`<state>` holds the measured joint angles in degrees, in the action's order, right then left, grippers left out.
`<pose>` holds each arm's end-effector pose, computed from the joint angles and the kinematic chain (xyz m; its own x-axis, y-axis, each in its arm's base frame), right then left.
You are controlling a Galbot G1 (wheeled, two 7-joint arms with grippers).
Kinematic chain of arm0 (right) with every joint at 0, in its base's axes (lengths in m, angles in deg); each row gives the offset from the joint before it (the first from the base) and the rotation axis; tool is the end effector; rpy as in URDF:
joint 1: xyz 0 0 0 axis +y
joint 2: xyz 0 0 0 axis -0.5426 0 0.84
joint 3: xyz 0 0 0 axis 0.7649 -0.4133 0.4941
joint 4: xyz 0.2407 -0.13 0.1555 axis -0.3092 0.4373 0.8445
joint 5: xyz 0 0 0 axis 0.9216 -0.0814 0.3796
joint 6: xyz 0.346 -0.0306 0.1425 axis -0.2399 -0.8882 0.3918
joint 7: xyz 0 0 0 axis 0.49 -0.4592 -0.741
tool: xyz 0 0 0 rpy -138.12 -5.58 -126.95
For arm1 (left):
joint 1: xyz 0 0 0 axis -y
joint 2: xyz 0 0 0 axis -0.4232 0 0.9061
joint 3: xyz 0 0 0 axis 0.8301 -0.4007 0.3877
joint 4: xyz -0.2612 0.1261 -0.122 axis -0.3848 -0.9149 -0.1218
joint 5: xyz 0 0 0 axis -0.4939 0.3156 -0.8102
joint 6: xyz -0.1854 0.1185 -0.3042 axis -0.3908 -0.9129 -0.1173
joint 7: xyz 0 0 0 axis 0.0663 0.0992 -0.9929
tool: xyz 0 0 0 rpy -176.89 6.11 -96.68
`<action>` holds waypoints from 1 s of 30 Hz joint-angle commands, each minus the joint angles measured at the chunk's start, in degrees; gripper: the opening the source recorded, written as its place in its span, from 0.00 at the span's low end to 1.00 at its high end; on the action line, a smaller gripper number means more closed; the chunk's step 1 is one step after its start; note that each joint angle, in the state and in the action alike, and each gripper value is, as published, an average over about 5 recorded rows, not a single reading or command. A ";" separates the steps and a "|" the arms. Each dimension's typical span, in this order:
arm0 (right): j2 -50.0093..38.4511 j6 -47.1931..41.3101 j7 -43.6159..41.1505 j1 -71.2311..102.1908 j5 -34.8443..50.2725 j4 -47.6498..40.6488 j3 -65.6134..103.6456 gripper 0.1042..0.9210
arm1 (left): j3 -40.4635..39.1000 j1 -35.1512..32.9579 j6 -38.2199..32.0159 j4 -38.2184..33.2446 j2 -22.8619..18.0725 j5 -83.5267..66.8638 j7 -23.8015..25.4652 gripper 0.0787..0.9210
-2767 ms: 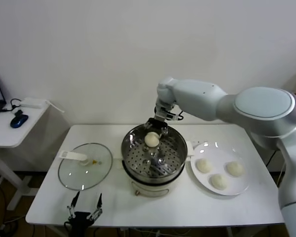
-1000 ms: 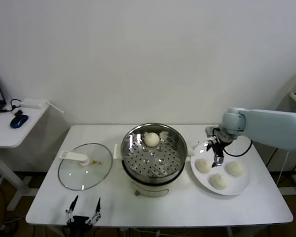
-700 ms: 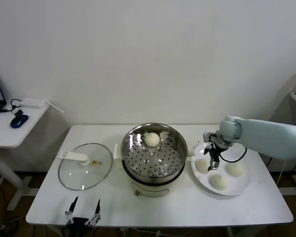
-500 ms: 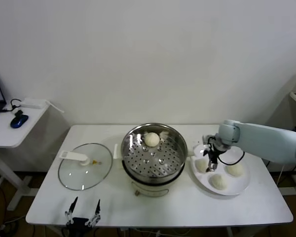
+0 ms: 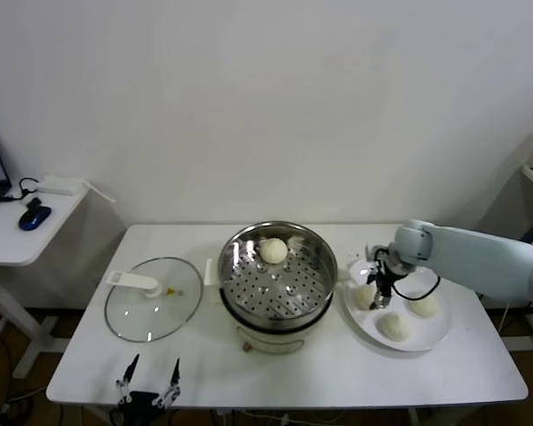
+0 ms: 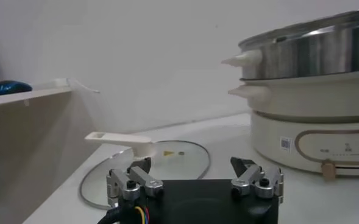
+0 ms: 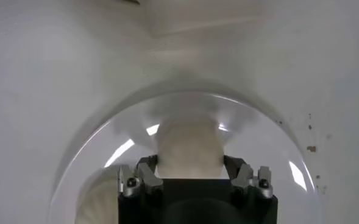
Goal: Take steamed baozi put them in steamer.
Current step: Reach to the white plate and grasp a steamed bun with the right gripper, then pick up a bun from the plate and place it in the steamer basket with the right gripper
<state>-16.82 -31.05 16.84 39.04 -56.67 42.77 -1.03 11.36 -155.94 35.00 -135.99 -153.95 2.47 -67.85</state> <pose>0.5296 -0.0901 -0.2270 -0.1244 -0.1019 0.9870 -0.9870 0.1146 -0.1125 0.1282 0.0622 -0.4018 -0.9882 0.0154 0.1525 0.0397 0.9867 0.1574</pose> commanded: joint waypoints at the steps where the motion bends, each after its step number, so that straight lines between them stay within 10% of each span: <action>1: -1.29 -0.41 -2.73 -15.25 6.33 7.83 -10.66 0.77 | -0.13 -0.08 -0.01 -0.14 0.14 0.06 -0.02 0.88; 18: 6.22 -6.51 -6.43 -51.18 31.17 27.76 -21.56 0.76 | -1.37 -0.49 -0.05 -2.16 1.34 0.05 0.09 0.88; 30: 25.95 -13.11 -2.54 -39.88 38.08 16.80 -7.77 0.76 | -1.60 -1.27 0.68 -4.09 1.95 0.11 0.77 0.88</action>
<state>-4.72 -40.07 12.95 -2.76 -25.84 64.68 -15.25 9.75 -157.10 35.47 -139.49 -152.08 2.55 -67.29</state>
